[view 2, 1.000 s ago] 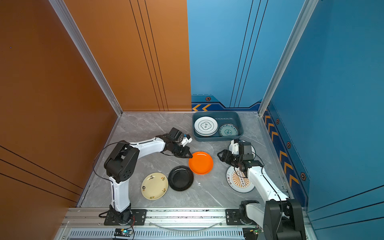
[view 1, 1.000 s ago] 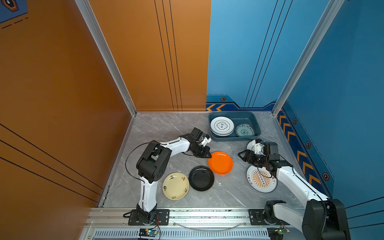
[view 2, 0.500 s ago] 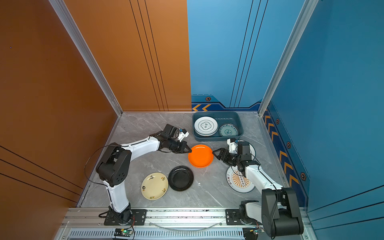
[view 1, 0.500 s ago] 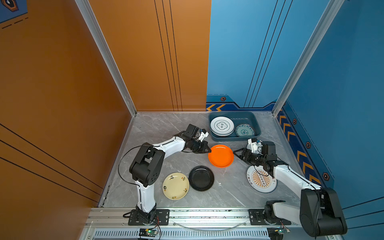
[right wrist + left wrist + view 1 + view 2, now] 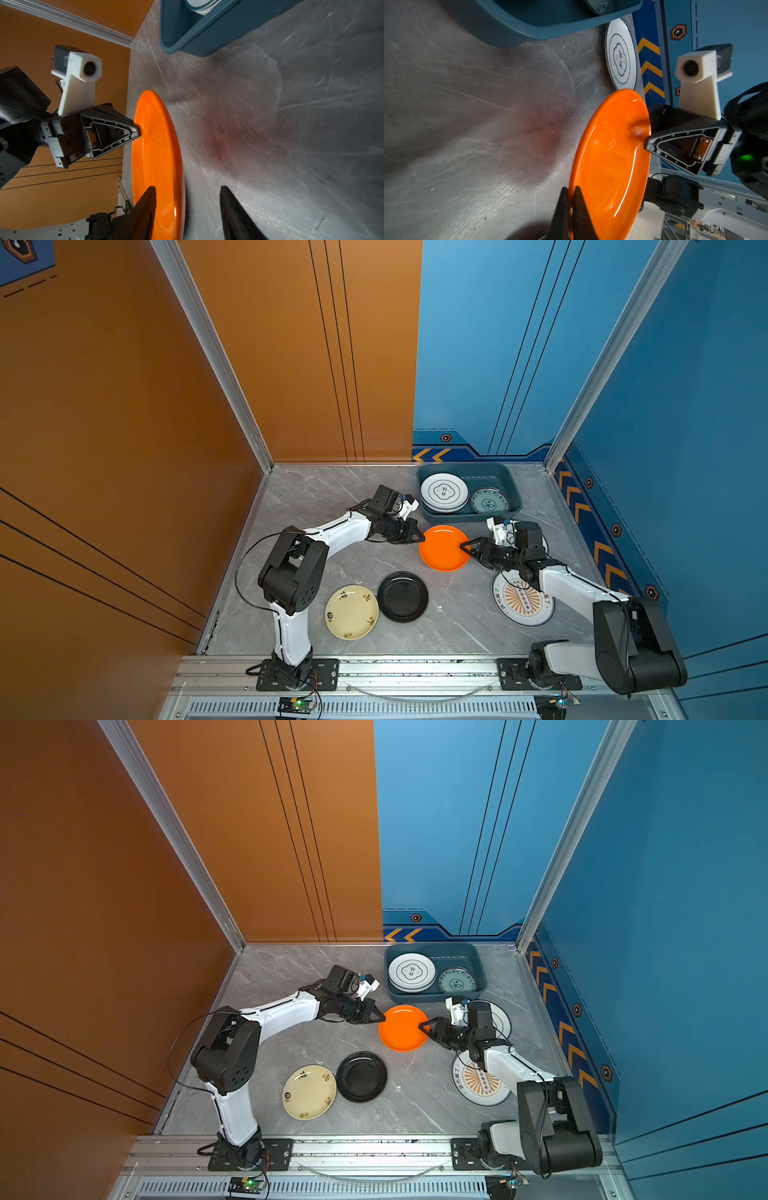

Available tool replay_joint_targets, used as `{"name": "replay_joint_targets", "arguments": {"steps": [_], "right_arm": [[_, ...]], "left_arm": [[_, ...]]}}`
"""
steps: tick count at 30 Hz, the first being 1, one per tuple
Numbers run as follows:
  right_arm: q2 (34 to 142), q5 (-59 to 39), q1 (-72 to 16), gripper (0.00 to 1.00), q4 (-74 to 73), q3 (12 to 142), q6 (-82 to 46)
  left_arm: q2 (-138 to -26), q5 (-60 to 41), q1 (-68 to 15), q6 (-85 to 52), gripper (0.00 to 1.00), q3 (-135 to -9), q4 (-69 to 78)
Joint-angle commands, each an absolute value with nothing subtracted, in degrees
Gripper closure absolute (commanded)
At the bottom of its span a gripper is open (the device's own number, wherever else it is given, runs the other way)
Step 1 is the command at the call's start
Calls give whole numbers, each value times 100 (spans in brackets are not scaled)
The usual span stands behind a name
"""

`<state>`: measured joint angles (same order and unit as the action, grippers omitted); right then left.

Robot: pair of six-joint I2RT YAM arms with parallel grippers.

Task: Place the plates into the plastic bin on the countertop
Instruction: 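Tilt the orange plate up with the left gripper while the right gripper grasps its rim, then carry the orange plate to the teal bin with the right gripper while the left withdraws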

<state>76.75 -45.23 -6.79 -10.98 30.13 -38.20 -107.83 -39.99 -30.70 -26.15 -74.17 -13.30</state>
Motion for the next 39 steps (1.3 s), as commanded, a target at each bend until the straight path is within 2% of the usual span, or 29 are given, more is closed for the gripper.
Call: {"name": "replay_joint_targets", "arguments": {"steps": [1,6,14,25,35,36,39], "right_arm": [[7806,-4730,-743,57,-1522,3077,-4060],[7906,-4829,-849,67,-1539,3291,-4100],[8120,-4865,-987,78,-1562,3525,-4121],[8040,-4786,-1125,99,-1484,3641,-4216],[7691,-4547,-1099,100,-284,4079,-3797],[7638,-4508,-1101,100,-173,4111,-3760],[7499,-4285,-1049,100,328,4295,-3558]], "left_arm": [[-10577,-4123,-3162,-2710,100,-7669,-1327],[-10497,-4001,-3264,-2776,100,-7697,-1370],[-10372,-3783,-3453,-2805,100,-7692,-1502],[-10038,-3548,-3498,-2762,100,-7398,-1499],[-9776,-3399,-3498,-2781,99,-7222,-1366],[-9765,-3386,-3495,-2786,95,-7208,-1362],[-9717,-3248,-3487,-2705,60,-7166,-1459]]}}
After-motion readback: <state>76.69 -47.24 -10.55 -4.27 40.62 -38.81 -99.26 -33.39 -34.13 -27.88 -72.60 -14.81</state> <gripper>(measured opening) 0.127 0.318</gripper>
